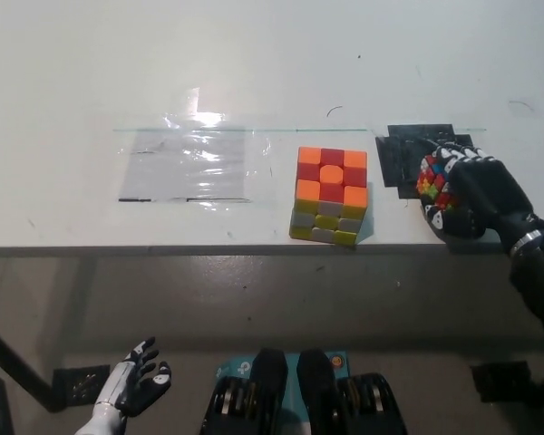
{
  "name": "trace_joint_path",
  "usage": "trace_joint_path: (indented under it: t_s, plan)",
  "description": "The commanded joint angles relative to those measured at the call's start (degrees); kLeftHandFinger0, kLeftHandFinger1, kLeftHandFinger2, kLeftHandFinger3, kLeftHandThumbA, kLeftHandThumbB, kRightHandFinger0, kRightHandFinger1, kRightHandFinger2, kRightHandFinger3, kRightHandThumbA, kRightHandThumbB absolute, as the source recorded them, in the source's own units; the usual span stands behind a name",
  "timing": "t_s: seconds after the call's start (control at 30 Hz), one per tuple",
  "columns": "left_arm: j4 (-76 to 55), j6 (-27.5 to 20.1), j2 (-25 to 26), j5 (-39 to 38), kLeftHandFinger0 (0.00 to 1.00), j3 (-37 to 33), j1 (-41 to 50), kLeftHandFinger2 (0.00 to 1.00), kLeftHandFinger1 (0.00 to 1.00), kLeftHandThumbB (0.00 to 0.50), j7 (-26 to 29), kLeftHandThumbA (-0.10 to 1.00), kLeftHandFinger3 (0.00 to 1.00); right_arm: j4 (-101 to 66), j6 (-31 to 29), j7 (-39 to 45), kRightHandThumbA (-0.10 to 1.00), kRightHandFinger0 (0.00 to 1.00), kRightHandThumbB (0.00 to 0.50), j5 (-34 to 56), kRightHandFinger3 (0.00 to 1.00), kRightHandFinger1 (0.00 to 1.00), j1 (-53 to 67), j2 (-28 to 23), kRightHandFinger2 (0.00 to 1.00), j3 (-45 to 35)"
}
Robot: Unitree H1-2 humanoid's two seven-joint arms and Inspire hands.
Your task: The robot uses its right hand to pick up the small cube kept on the middle on the desk and place it on the bigger cube kept next to it
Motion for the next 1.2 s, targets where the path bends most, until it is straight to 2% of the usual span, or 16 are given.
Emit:
trace_joint_path:
  t_s: [0.0, 0.03, 0.1, 0.13, 0.23, 0.27, 0.33, 0.4, 0.43, 0.53, 0.7, 0.8, 0.9, 1.03, 1.1, 1.17]
  plan:
    - [-1.8, -0.4, 0.8, -0.3, 1.00, 0.1, -1.1, 1.00, 1.00, 0.255, 0.0, 0.31, 1.00, 8.4, -3.4, -9.8, -0.10, 0.14, 0.000, -6.9, 0.89, 0.31, -0.8, 0.0, 0.42, 3.2]
    - [-1.9, -0.2, 1.0, 0.0, 1.00, 0.0, -1.3, 1.00, 1.00, 0.252, -0.1, 0.31, 1.00, 11.6, -3.5, -12.2, -0.10, 0.14, 0.022, -7.5, 0.74, 0.30, -1.9, 0.6, 0.41, 4.1]
    - [-1.3, -1.0, 0.9, -0.4, 1.00, 0.2, -1.5, 1.00, 1.00, 0.249, -0.1, 0.30, 1.00, 15.3, -5.4, -17.8, -0.10, 0.01, 0.045, -7.8, 0.45, 0.13, -2.8, 1.4, 0.26, 4.7]
    - [-1.2, -1.2, 0.9, -0.5, 1.00, 0.2, -1.5, 1.00, 1.00, 0.249, -0.1, 0.29, 1.00, 16.4, -6.0, -19.3, -0.10, 0.00, 0.053, -7.8, 0.40, 0.10, -3.1, 1.5, 0.23, 5.0]
    - [-1.3, -0.8, 1.0, -0.1, 1.00, 0.0, -1.7, 1.00, 1.00, 0.261, 0.0, 0.32, 1.00, 18.4, -8.8, -24.6, -0.10, 0.00, 0.029, -7.3, 0.44, 0.05, -3.6, 2.3, 0.22, 4.9]
    - [-1.4, -0.8, 1.0, -0.2, 1.00, 0.0, -1.6, 1.00, 1.00, 0.252, -0.1, 0.33, 1.00, 19.7, -8.8, -27.2, -0.10, 0.00, 0.011, -8.2, 0.35, 0.00, -4.0, 2.6, 0.16, 5.6]
    - [-1.9, -0.6, 0.8, -0.8, 1.00, 0.3, -1.5, 1.00, 1.00, 0.249, -0.4, 0.31, 1.00, 21.5, -8.4, -30.4, -0.10, 0.00, 0.017, -9.5, 0.37, 0.01, -4.6, 3.0, 0.19, 6.8]
    - [-2.3, 0.2, 0.8, -0.6, 1.00, 0.2, -1.4, 1.00, 1.00, 0.242, -0.3, 0.32, 1.00, 22.1, -9.0, -31.0, -0.10, 0.00, 0.000, -9.4, 0.29, 0.00, -5.0, 3.2, 0.10, 7.0]
    - [-2.3, 0.0, 0.9, -0.5, 1.00, 0.1, -1.4, 1.00, 1.00, 0.233, -0.4, 0.32, 1.00, 22.6, -9.1, -31.8, -0.10, 0.00, 0.050, -9.4, 0.30, 0.00, -5.3, 3.4, 0.07, 7.3]
    - [-2.3, -0.4, 1.1, 0.1, 1.00, -0.3, -1.4, 1.00, 1.00, 0.233, -0.3, 0.33, 1.00, 23.4, -10.2, -33.3, -0.10, 0.00, 0.048, -8.9, 0.28, 0.00, -5.7, 3.7, 0.03, 7.5]
    - [-2.7, 0.1, 1.3, 0.7, 1.00, -0.6, -1.3, 1.00, 1.00, 0.234, -0.1, 0.35, 1.00, 25.3, -11.9, -37.4, -0.10, 0.00, 0.000, -9.5, 0.02, 0.03, -6.0, 4.1, 0.06, 8.2]
    - [-2.7, 0.7, 0.9, -0.6, 1.00, 0.2, -1.4, 1.00, 1.00, 0.243, -0.4, 0.31, 1.00, 26.3, -13.2, -38.6, -0.10, 0.00, 0.008, -9.0, 0.04, 0.23, -6.3, 4.4, 0.43, 8.1]
    - [-3.1, 0.5, 1.0, 0.2, 1.00, -0.2, -1.3, 1.00, 1.00, 0.227, -0.1, 0.31, 1.00, 25.2, -13.4, -38.3, -0.10, 0.00, 0.060, -8.9, 0.12, 0.39, -6.5, 4.3, 0.69, 7.9]
    - [-2.3, -0.2, 1.2, 0.3, 1.00, -0.4, -1.4, 1.00, 1.00, 0.235, -0.1, 0.32, 1.00, 24.2, -14.0, -38.4, -0.10, 0.00, 0.104, -8.8, 0.50, 0.45, -6.5, 4.3, 0.79, 7.8]
    - [-1.8, -0.7, 1.0, -0.3, 1.00, 0.0, -1.2, 1.00, 1.00, 0.246, -0.2, 0.32, 1.00, 23.3, -14.8, -38.4, -0.10, 0.00, 0.067, -8.4, 0.54, 0.43, -6.3, 4.2, 0.78, 7.5]
    - [-2.2, -0.4, 1.0, 0.2, 1.00, -0.2, -1.0, 1.00, 1.00, 0.251, 0.1, 0.32, 1.00, 22.3, -14.7, -40.1, -0.10, 0.00, 0.125, -9.3, 0.55, 0.42, -6.6, 3.9, 0.77, 7.7]
